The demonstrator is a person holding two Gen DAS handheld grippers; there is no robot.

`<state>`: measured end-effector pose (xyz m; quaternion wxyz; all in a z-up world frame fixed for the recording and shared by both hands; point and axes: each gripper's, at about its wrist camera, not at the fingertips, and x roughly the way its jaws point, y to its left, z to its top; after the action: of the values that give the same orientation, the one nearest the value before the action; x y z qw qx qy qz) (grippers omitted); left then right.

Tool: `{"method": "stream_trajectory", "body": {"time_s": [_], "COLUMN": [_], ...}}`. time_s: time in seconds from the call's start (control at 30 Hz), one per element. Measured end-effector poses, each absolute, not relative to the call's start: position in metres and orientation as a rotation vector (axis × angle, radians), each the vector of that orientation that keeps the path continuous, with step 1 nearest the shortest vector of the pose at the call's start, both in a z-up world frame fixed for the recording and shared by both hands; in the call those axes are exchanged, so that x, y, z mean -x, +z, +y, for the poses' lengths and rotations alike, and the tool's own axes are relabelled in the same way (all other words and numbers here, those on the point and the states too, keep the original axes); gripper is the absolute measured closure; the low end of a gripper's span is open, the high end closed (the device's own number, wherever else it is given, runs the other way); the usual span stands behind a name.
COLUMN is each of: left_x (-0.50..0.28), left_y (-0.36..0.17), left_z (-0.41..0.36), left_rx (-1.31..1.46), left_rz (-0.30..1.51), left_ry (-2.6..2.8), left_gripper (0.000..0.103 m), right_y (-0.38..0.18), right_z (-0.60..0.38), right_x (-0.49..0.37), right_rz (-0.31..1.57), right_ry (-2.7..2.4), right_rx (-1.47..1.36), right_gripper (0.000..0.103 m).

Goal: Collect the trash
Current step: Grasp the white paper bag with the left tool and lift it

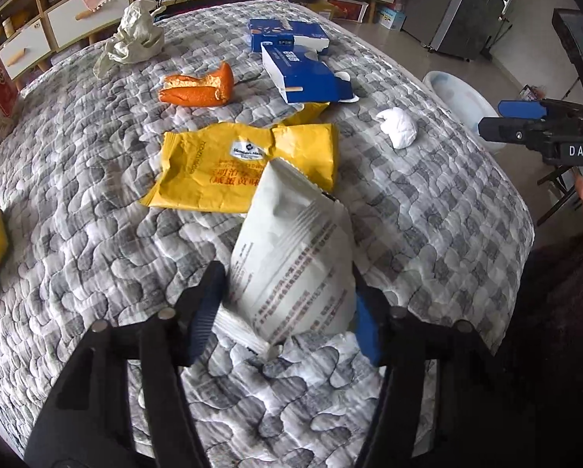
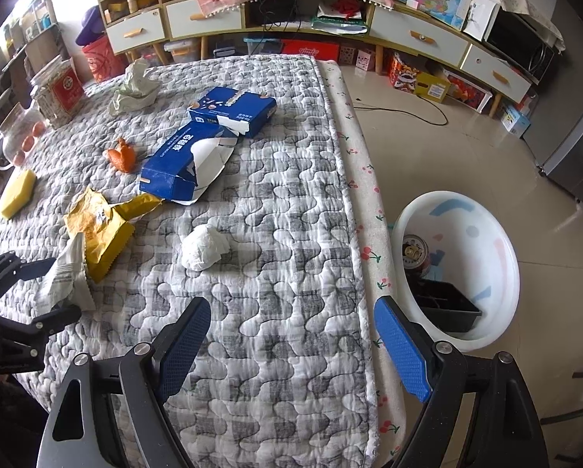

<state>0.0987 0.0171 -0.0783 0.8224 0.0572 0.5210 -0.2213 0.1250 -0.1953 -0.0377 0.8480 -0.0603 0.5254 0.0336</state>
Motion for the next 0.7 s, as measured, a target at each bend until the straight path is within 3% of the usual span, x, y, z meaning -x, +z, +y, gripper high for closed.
{"method": "stream_trajectory", "body": {"time_s": [0.03, 0.1, 0.17, 0.7], "left_x": [-0.098, -0.096, -0.094, -0.073], "left_y": [-0.076, -0.073, -0.07, -0.043], "left_z": [0.02, 0.025, 0.03, 0.103], "left_rx": [-0.1, -0.056, -0.042, 0.069], "left_rz": [1.108, 1.112, 1.101, 1.055], "left_ry": [-0.477, -0.489, -0.476, -0.208], "left_gripper": [0.065, 0.079, 0.082, 0.083], "right_y": [-0.037, -0.037, -0.037, -0.052], "right_z": [-0.193, -0.186, -0.178, -0.079], "right_x": [-0.126, -0.127, -0.129, -0.151], "right_rz": [1.107, 1.107, 1.107, 1.144], "right_ry": [0.073, 0.082, 0.092, 0.257], "right_rx": [0.13, 0.136, 0.145, 0.144], "right_gripper": [0.016, 0.016, 0.016, 0.016]}}
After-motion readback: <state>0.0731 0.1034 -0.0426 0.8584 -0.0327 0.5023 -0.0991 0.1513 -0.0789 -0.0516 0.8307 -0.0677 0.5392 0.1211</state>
